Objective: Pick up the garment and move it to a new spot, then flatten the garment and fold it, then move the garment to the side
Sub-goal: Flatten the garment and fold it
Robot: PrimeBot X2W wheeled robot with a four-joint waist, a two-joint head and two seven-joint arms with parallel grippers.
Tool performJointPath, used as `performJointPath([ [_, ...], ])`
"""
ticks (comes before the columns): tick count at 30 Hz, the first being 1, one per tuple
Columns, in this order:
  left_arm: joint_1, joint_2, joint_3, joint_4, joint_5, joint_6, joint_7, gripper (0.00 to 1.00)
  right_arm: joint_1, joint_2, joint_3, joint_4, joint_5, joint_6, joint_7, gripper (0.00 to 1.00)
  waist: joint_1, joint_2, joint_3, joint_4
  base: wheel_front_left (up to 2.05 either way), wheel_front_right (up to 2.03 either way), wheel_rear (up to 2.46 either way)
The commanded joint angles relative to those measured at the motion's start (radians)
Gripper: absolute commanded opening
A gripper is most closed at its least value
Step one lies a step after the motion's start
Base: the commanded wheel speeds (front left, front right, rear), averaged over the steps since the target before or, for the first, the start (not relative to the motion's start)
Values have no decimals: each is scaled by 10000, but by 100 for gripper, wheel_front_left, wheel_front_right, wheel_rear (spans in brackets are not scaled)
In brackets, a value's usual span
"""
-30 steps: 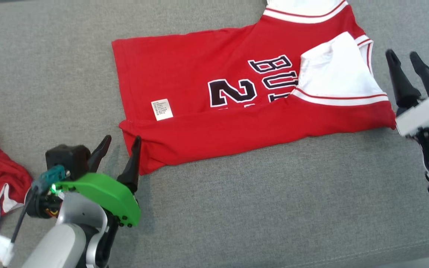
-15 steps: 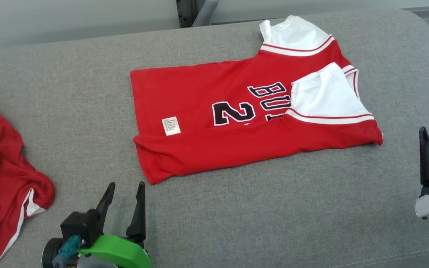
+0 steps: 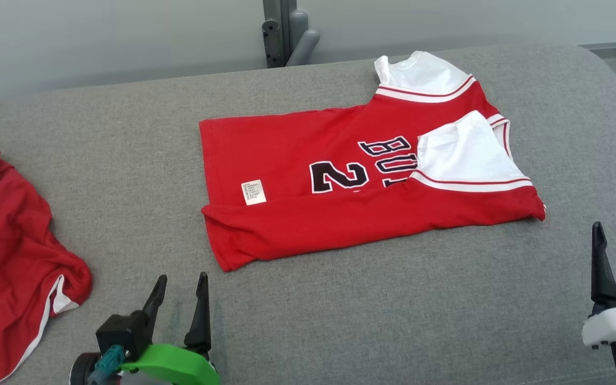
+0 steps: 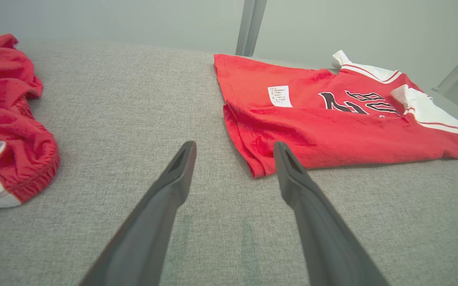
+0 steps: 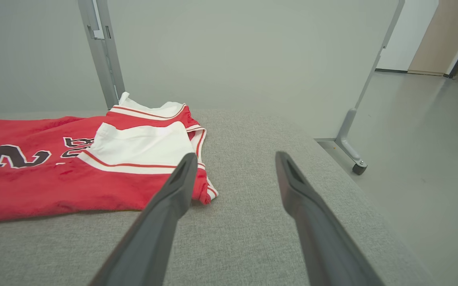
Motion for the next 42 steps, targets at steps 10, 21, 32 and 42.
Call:
performJointPath([
  [10, -2136, -588, -443, 855, -130, -209, 1604, 100, -2359, -985, 1120, 2498, 130, -6, -27, 100, 0, 0, 1172, 178, 0, 0, 0],
  [21, -3358, -1016, -652, 1909, -70, -232, 2097, 100, -4234, -1233, 1948, 4838, 64, -7, -20, 100, 0, 0, 2285, 377, 0, 0, 0],
  [32, -2961, -957, -826, 1959, -380, -260, 2584, 100, -4666, -1342, 3055, 6424, 901, -7, 221, 100, 0, 0, 2311, 460, 0, 0, 0],
  [42, -2470, -734, -920, 1453, -1202, -773, 3633, 0, -4558, -1889, 4015, 6397, 2688, -19, 630, 0, 0, 0, 1895, 433, 0, 0, 0],
])
